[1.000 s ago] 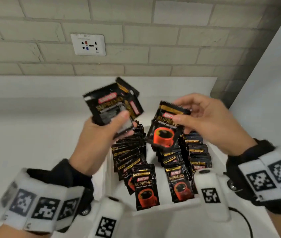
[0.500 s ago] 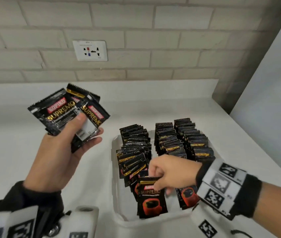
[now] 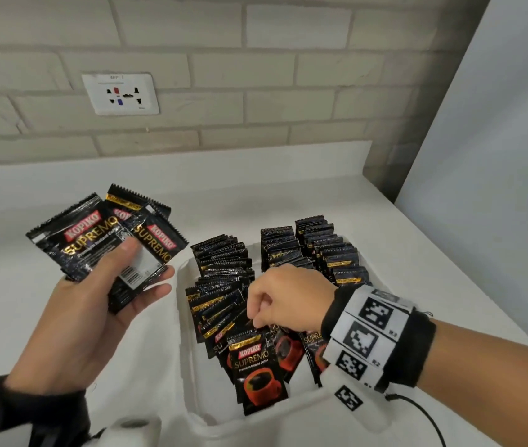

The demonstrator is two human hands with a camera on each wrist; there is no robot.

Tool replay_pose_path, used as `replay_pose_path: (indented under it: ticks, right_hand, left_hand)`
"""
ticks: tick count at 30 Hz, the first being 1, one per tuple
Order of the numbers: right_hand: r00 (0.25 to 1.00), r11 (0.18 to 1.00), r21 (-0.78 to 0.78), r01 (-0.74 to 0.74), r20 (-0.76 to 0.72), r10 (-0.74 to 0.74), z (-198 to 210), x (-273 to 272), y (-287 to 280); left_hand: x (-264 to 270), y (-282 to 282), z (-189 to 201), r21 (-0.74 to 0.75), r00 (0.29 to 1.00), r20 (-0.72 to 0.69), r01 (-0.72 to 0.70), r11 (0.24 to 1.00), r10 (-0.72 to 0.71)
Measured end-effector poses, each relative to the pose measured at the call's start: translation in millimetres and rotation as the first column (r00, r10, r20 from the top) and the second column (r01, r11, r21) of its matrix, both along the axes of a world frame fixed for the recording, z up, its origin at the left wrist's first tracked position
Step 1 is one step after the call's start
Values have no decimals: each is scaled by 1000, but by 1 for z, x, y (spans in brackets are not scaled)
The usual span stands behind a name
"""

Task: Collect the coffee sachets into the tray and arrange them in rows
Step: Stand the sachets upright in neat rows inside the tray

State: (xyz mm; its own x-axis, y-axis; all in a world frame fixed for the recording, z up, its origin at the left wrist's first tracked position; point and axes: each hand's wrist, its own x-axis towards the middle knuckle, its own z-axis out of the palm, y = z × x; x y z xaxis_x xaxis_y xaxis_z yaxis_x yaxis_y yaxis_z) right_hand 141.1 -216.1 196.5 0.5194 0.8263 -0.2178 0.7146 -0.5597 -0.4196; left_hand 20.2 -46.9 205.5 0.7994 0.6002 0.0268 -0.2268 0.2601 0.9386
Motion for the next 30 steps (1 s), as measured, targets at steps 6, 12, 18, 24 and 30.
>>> replay_pose_path:
  ticks: [6, 12, 18, 24, 30]
  right_hand:
    - [975, 985, 97, 140, -186, -120, 11, 26, -30]
    - [931, 918, 243, 313, -269, -246, 34, 43, -76]
    - [889, 893, 313, 323, -424, -173, 40, 22, -69]
    - [840, 768, 428, 476, -478, -255, 22, 8, -69]
    - [808, 742, 407, 532, -506, -301, 1, -1, -66]
  left_hand:
    - [1, -3, -1, -19, 999, -38, 29, 999, -29]
    - [9, -24, -6, -105, 976, -140, 156, 982, -170]
    - [35, -77, -18, -106, 870, -297, 379, 919, -393]
    - [44, -95, -21, -117, 858, -305, 397, 910, -413]
    - [43, -106, -22, -174, 890, -246, 349, 921, -384]
